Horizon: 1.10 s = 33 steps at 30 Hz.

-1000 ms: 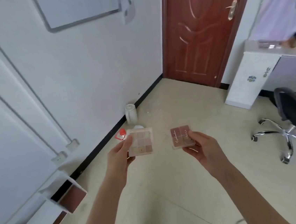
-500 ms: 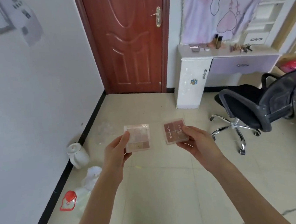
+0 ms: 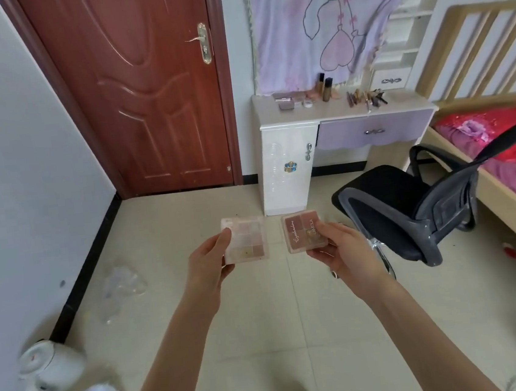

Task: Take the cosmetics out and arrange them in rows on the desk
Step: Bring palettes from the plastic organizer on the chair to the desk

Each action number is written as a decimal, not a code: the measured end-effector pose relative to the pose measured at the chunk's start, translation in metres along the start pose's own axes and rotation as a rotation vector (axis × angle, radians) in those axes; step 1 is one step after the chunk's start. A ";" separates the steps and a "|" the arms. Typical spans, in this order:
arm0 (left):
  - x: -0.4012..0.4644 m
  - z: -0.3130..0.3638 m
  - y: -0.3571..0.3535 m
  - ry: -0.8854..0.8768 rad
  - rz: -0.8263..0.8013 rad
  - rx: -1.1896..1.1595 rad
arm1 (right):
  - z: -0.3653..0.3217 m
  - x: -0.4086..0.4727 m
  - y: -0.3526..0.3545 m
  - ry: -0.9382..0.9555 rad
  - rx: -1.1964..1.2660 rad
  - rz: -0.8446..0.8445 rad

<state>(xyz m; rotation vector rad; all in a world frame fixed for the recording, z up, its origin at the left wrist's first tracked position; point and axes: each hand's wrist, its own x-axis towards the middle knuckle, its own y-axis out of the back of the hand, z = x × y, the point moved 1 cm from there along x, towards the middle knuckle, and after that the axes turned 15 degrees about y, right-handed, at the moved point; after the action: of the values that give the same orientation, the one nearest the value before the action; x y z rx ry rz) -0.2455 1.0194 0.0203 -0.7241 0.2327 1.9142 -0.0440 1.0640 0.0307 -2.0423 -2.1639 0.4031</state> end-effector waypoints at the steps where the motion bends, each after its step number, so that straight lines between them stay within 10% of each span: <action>1: 0.013 0.011 -0.018 -0.006 -0.013 0.007 | -0.008 0.021 0.006 0.007 -0.017 -0.008; 33: 0.524 0.284 -0.294 0.134 -0.123 0.105 | -0.027 0.630 0.049 -0.041 0.052 0.221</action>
<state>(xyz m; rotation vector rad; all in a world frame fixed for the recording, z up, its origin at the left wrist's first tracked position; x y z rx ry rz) -0.2465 1.6836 -0.0106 -0.7789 0.3613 1.7263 -0.0329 1.6950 -0.0094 -2.2698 -1.9323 0.5255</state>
